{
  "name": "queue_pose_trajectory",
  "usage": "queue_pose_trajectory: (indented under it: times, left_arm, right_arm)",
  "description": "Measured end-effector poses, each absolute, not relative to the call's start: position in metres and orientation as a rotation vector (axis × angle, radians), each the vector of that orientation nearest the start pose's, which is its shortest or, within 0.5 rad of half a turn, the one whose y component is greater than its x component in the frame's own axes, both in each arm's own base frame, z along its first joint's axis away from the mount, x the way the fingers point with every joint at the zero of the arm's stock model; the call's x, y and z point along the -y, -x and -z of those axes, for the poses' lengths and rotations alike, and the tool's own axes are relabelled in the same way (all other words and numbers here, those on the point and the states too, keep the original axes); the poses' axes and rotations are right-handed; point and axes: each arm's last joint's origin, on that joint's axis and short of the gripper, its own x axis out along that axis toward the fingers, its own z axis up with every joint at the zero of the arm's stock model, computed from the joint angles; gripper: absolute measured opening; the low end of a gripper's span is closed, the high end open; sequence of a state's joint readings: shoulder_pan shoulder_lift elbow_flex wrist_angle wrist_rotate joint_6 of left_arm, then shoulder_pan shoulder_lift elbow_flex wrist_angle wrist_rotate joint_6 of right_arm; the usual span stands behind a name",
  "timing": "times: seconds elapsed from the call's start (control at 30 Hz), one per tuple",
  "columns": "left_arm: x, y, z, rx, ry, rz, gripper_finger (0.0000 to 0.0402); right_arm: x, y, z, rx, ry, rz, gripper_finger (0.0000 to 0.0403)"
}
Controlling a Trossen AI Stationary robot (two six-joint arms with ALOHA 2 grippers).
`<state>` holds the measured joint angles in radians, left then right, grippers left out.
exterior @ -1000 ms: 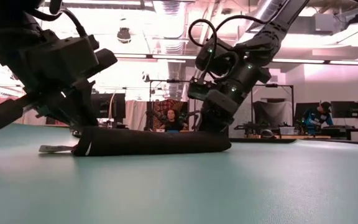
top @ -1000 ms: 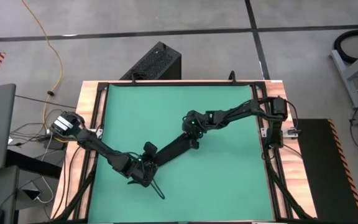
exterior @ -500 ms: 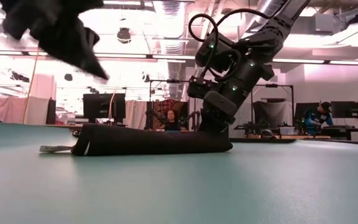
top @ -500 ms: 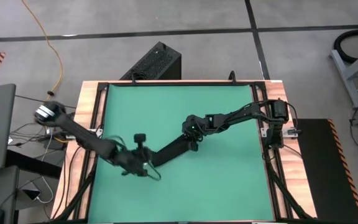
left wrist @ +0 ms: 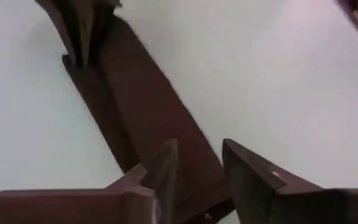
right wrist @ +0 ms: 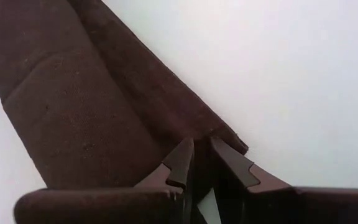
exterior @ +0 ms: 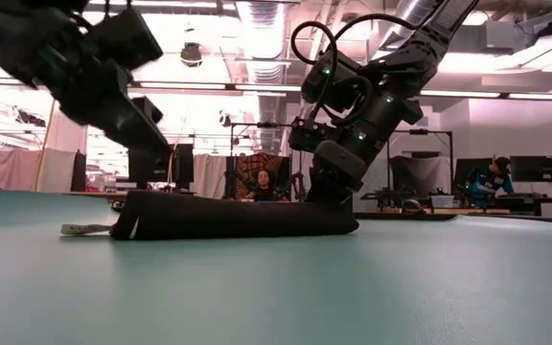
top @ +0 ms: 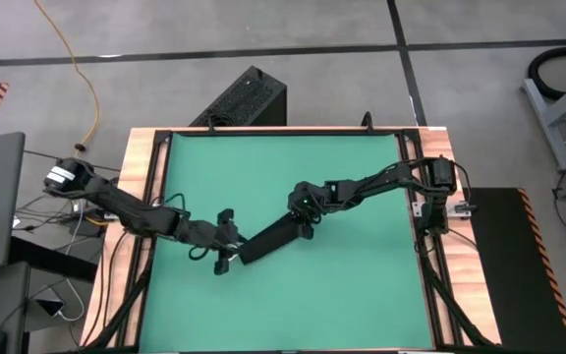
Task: Roll towel into tight, uniform cylinder
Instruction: Roll the towel
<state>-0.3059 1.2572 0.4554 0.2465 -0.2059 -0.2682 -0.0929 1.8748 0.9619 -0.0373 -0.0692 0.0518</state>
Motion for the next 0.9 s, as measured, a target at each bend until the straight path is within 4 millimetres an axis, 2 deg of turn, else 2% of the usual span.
queue_pose_trajectory:
  times: [0.13,0.27,0.5,0.63,0.9]
  left_arm:
    - [0.059,-0.233,-0.150,-0.642,0.118,0.015,0.0151]
    - [0.054,-0.240,-0.134,-0.682,0.138,0.007,0.0166]
    - [0.053,-0.243,-0.132,-0.690,0.213,0.046,0.0164]
    - [0.053,-0.242,-0.132,-0.702,0.234,0.063,0.0131]
    - [0.045,-0.244,-0.132,-0.699,0.247,0.027,0.0012]
  right_arm:
    - [0.031,-0.351,-0.120,-0.946,-0.124,0.044,0.0075]
    - [0.031,-0.351,-0.120,-0.947,-0.124,0.042,0.0075]
    - [0.031,-0.351,-0.120,-0.947,-0.120,0.037,0.0075]
    - [0.031,-0.351,-0.120,-0.947,-0.118,0.036,0.0075]
    - [0.031,-0.351,-0.119,-0.950,-0.119,0.036,0.0075]
